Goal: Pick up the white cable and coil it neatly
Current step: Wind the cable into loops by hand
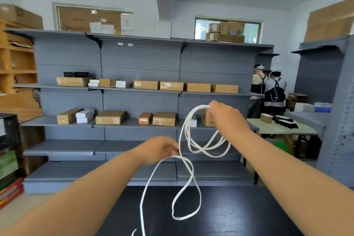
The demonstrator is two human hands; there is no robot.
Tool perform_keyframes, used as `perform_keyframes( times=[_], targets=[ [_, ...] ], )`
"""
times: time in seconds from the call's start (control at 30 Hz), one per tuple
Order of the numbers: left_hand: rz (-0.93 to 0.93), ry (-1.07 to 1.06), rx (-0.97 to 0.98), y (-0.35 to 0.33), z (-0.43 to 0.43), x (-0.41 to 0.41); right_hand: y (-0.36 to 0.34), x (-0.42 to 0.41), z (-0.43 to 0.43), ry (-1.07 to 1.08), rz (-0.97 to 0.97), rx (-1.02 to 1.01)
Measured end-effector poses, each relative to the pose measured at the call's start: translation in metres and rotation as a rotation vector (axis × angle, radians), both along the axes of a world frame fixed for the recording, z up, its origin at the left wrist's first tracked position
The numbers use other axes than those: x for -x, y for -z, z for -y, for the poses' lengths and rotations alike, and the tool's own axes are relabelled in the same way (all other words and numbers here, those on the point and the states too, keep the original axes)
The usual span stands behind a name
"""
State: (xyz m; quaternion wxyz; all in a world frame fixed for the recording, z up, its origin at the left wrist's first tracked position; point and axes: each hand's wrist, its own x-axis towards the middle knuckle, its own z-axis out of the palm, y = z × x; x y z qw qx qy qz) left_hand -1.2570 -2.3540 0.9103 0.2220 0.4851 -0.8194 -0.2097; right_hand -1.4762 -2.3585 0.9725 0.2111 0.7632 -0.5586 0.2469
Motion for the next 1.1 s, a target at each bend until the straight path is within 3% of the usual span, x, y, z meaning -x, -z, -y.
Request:
perform_keyframes(
  times=[0.17, 0.33, 0.4, 0.43, 0.47, 0.53, 0.57, 0.6, 0.63, 0.73, 1.1],
  targets=[
    [0.223, 0.022, 0.076, 0.008, 0.004, 0.008, -0.008, 0.001, -0.002, -0.007, 0.063, 0.019],
    [1.069, -0.325, 0.049, 0.029, 0.009, -0.027, -0.025, 0.014, -0.005, 0.019, 0.188, 0.076],
    [1.198, -0.432, 0.027, 0.027, 0.009, -0.038, -0.027, 0.015, -0.005, 0.032, 0.172, 0.079],
    [1.132, -0.460, 0.040, 0.022, 0.010, -0.037, -0.027, 0.014, -0.005, 0.036, 0.156, 0.078],
    [0.948, -0.478, 0.071, 0.017, 0.013, -0.033, -0.026, 0.011, -0.005, 0.035, 0.138, 0.076],
    [0.265, -0.429, 0.043, 0.007, 0.014, -0.016, -0.023, 0.004, -0.005, 0.035, 0.093, 0.066],
    [-0.115, -0.339, -0.072, 0.003, 0.010, -0.006, -0.021, 0.001, -0.005, 0.037, 0.066, 0.060],
    [-0.426, -0.225, -0.199, 0.000, 0.005, 0.004, -0.019, -0.002, -0.005, 0.039, 0.044, 0.057],
    [-0.618, -0.138, -0.280, -0.001, 0.003, 0.011, -0.017, -0.003, -0.005, 0.040, 0.031, 0.055],
    [-0.731, -0.049, -0.310, 0.001, -0.003, 0.018, -0.014, -0.005, -0.005, 0.048, 0.012, 0.049],
    [-0.768, -0.318, 0.085, 0.000, -0.015, 0.053, -0.002, -0.007, -0.006, 0.061, 0.153, 0.034]
  ],
)
